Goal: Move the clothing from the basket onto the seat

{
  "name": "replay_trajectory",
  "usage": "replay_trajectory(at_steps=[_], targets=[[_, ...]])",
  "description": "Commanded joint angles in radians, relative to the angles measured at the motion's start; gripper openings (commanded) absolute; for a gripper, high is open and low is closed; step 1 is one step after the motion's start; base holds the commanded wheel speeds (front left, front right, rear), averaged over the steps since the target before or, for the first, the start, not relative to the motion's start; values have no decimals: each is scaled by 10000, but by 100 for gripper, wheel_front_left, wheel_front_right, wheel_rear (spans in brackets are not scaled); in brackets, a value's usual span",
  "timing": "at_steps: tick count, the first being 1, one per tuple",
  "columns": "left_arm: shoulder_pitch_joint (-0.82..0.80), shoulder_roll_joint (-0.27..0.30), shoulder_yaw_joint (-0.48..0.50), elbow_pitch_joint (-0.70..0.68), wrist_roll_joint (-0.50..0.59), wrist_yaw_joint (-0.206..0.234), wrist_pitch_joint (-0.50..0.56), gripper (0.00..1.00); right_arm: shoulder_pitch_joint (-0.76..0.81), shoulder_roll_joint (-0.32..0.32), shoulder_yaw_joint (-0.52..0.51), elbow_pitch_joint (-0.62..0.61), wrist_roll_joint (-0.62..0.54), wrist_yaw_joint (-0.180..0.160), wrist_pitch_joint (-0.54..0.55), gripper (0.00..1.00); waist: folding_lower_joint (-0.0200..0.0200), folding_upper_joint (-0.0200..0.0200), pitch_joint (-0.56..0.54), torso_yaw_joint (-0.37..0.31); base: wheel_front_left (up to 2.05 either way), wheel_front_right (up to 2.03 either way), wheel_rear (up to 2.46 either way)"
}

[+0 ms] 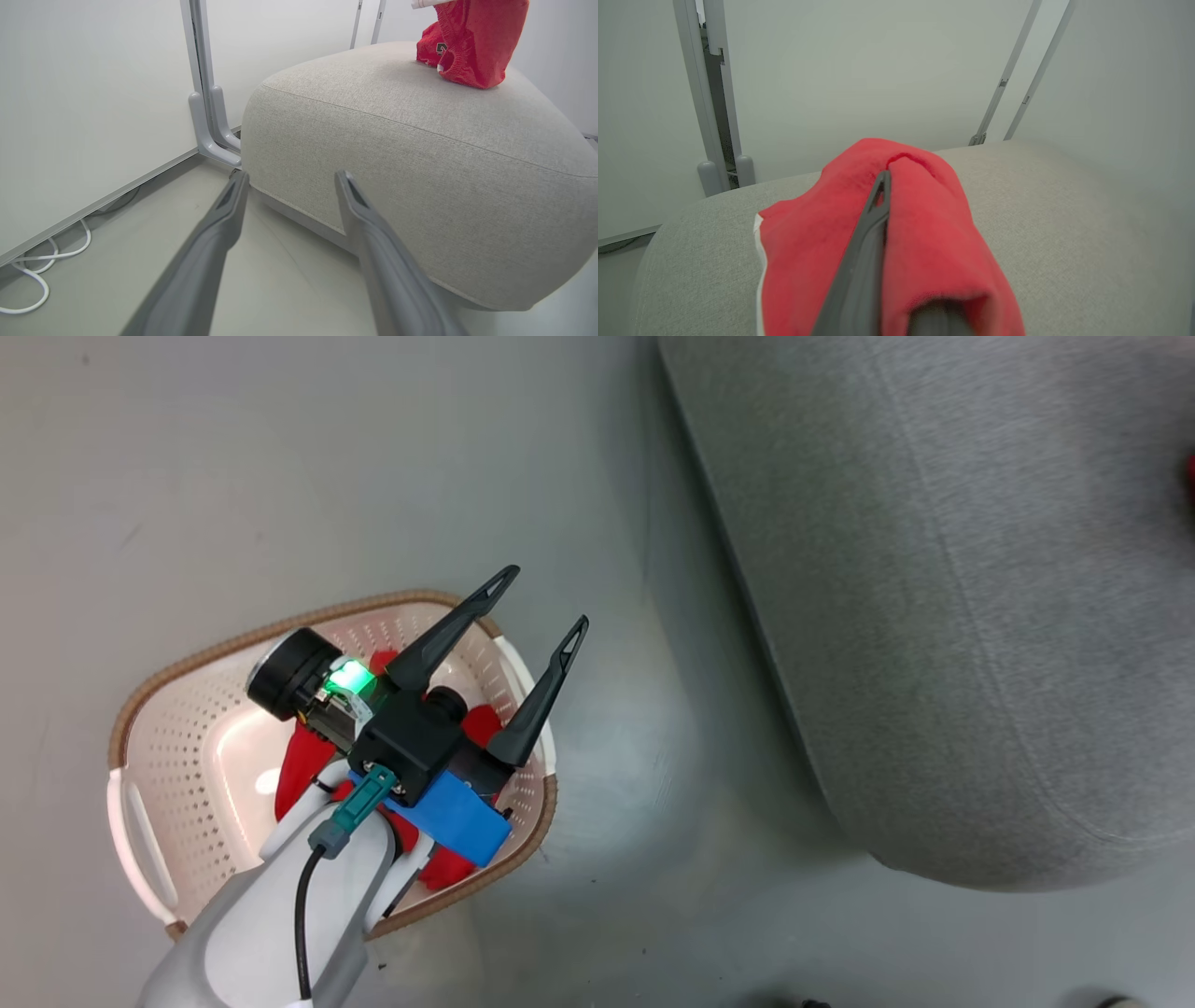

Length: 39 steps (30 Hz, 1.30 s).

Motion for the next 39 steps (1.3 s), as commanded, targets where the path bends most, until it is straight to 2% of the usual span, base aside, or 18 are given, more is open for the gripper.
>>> replay_trajectory(at_steps=[1, 9, 16, 17, 18, 19, 32, 39], targets=[[-217, 87, 1, -88, 60, -15, -30, 100, -139, -24, -165, 196, -77, -1, -177, 0, -2, 0, 510, 388, 0, 0, 0], [-71, -15, 28, -239, 76, 20, -30, 100, -55, 233, -754, 1873, -700, -2, -724, 0, -2, 0, 680, 689, 0, 0, 0], [-77, -174, 25, -166, 78, 16, -30, 100, -325, 359, -835, 2623, -1106, -2, -1020, 0, -2, 0, 608, 768, 0, 0, 0], [-83, -196, 21, -147, 73, 15, -30, 100, -348, 368, -808, 2694, -1163, -1, -1059, 4, -2, 0, 584, 779, 0, 0, 0], [-92, -217, 21, -129, 63, 13, -30, 100, -368, 376, -787, 2755, -1222, -1, -1075, 34, -2, 0, 565, 786, 0, 0, 0], [-103, -234, 24, -118, 53, 12, -30, 100, -382, 379, -776, 2813, -1239, -2, -1085, 100, -2, 0, 551, 791, 0, 0, 0], [-33, -325, 85, -20, 7, -2, -30, 100, -581, 383, -564, 3294, -1368, -2, -1244, 100, -2, 0, 398, 739, 0, 0, 0], [127, -535, 121, 83, -118, -8, -30, 100, -181, 437, -312, 3337, -1325, -2, -1333, 100, -2, 0, -20, 743, 0, 0, 0]])
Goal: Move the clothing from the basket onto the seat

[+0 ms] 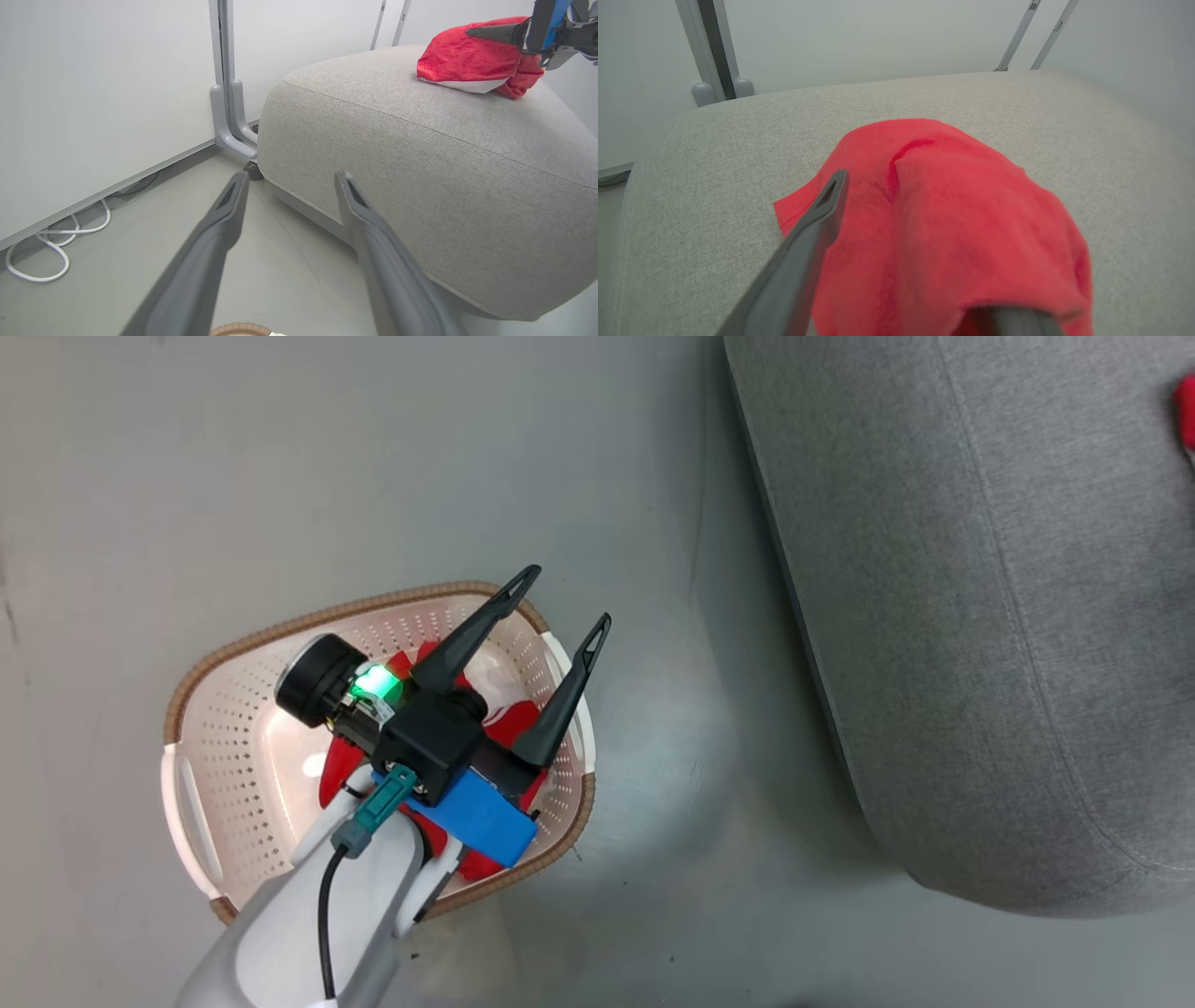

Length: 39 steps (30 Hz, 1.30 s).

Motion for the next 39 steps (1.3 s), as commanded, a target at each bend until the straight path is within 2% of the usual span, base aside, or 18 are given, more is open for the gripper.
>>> replay_trajectory(at_steps=[1, 11, 21, 27, 39], targets=[[147, -92, 21, 30, -73, -13, -30, 100, 300, 7, 74, 20, -54, -1, -86, 100, -1, 0, -258, 33, 0, 0, 0], [1017, -644, 349, 159, -493, -17, -30, 100, 1680, 238, 495, -305, -222, -1, -141, 100, -1, 0, -1937, 213, 0, 0, 0], [2412, -1130, 1180, 360, -888, -19, -30, 100, 3582, 878, 1321, -1382, -206, -1, 20, 100, -1, 0, -3969, 402, 0, 0, 0], [3099, -1367, 1811, 543, -950, -19, -30, 100, 4740, 1262, 1710, -2461, -334, -1, 292, 100, -1, 0, -4876, 640, 0, 0, 0], [4456, -1606, 3397, 724, -621, -19, -29, 100, 7274, 2221, 2378, -6172, -309, -1, 1315, 100, -1, 0, -5941, 1236, 0, 0, 0]])
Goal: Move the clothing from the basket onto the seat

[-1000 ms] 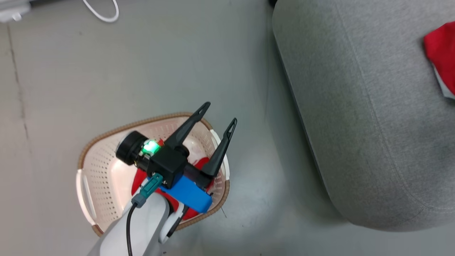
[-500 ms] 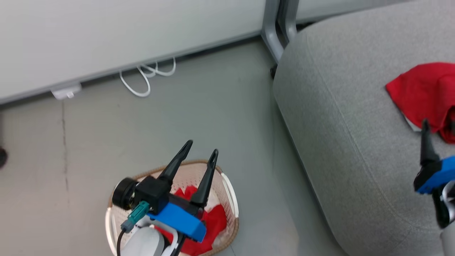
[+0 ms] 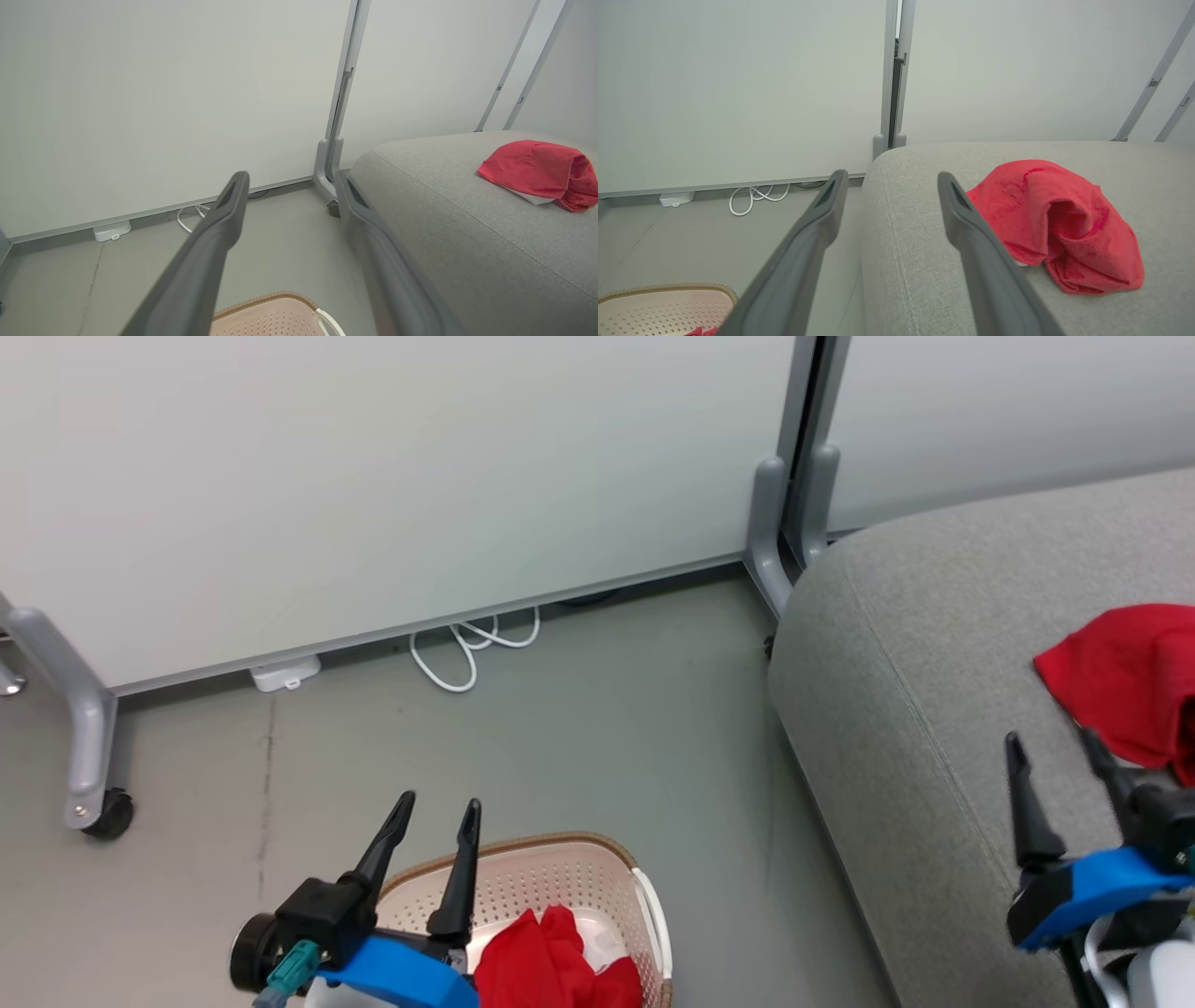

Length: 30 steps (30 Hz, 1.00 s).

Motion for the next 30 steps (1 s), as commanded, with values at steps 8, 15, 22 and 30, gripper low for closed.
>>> replay_trajectory(at_steps=[8, 15, 22, 30], targets=[[316, -118, 663, 305, 249, -18, -27, 100, 1475, 751, 349, -1550, 25, 1, 320, 100, 3, 0, -353, 800, 0, 0, 0], [158, -137, 1010, 601, 338, -18, -27, 100, 1954, 1083, 646, -1803, 207, 1, 264, 100, 3, 0, -388, 1363, 0, 0, 0], [210, -222, 1496, 839, 442, -18, -28, 100, 2082, 1194, 822, -1731, 269, 1, 187, 100, 3, 0, -425, 1625, 0, 0, 0], [130, -209, 1701, 923, 569, -18, -28, 100, 2081, 1216, 858, -1582, 315, 1, 121, 100, 3, 0, -445, 1810, 0, 0, 0]])
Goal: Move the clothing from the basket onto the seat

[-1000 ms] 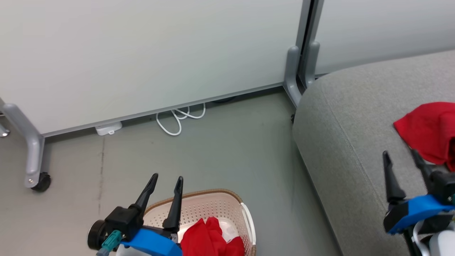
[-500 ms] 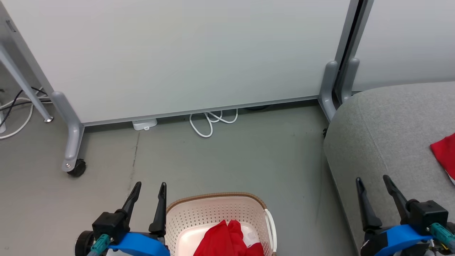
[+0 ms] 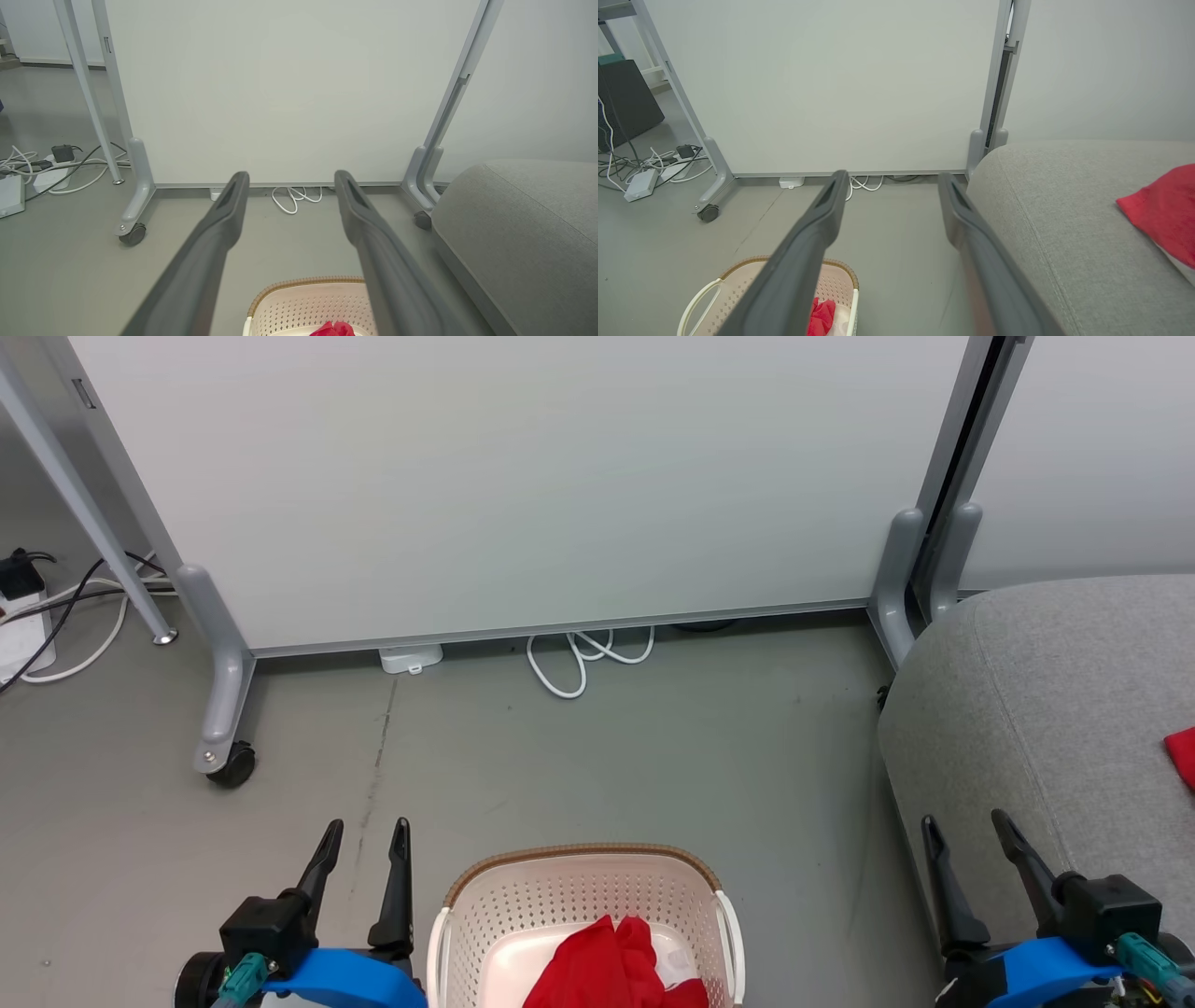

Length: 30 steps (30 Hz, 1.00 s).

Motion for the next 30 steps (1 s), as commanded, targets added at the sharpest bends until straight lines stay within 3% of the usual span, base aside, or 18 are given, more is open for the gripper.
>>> replay_trajectory(at_steps=[1, 18, 30], targets=[[-124, 16, 74, 22, 84, -18, -30, 100, 95, 25, 41, 61, 87, 1, -39, 100, 0, -1, 7, 11, 0, 0, 0], [-273, -30, -51, -45, 116, -18, -30, 100, -274, 24, 328, 182, 263, 1, -10, 100, 0, -1, 349, -4, 0, 0, 0], [-1597, -78, -594, 29, 164, -19, -29, 100, -1794, -63, 818, -648, -220, 1, 168, 100, 0, -1, 3104, -405, 0, 0, 0]])
